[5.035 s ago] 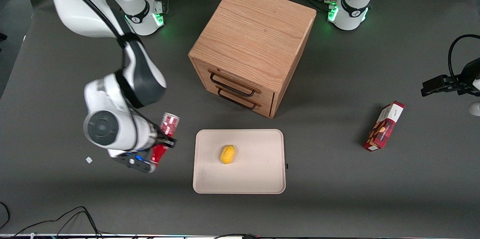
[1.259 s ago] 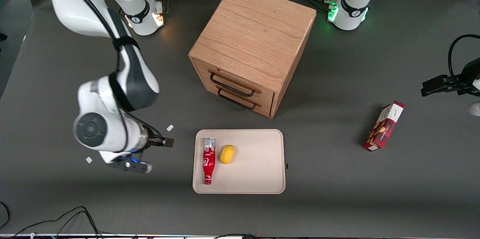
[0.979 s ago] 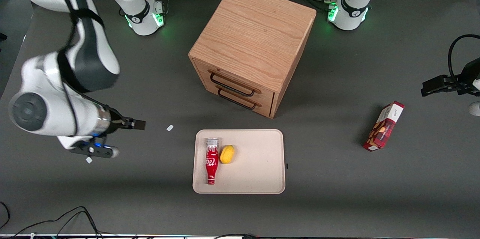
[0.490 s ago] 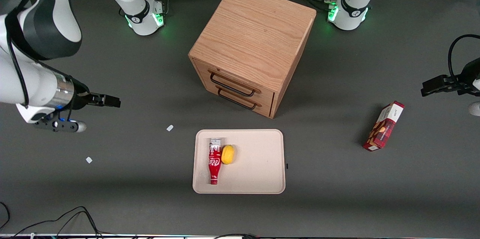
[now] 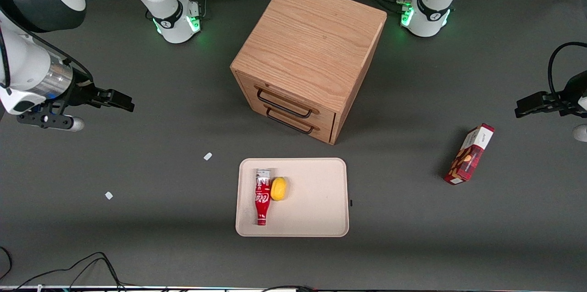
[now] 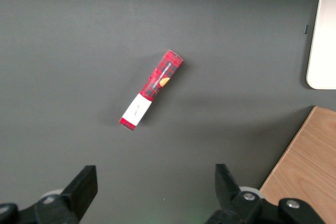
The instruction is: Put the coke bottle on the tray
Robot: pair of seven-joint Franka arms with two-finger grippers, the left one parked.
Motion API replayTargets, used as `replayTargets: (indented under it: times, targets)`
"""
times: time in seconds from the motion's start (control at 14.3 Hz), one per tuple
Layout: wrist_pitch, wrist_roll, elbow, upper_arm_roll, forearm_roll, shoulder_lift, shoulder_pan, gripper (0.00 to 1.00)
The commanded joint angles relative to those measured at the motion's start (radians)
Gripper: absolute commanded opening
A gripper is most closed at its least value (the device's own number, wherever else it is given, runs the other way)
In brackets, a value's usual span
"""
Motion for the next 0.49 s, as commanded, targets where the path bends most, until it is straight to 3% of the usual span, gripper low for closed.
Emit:
replayTargets:
  times: [0.0,0.42]
  targets:
    - [0.015,-0.007,0.000,-0.018,0.020,-0.007,0.018,1.00]
    - [-0.062,-0.023,0.051,-0.004,-0.001,-0.007,0.000,1.00]
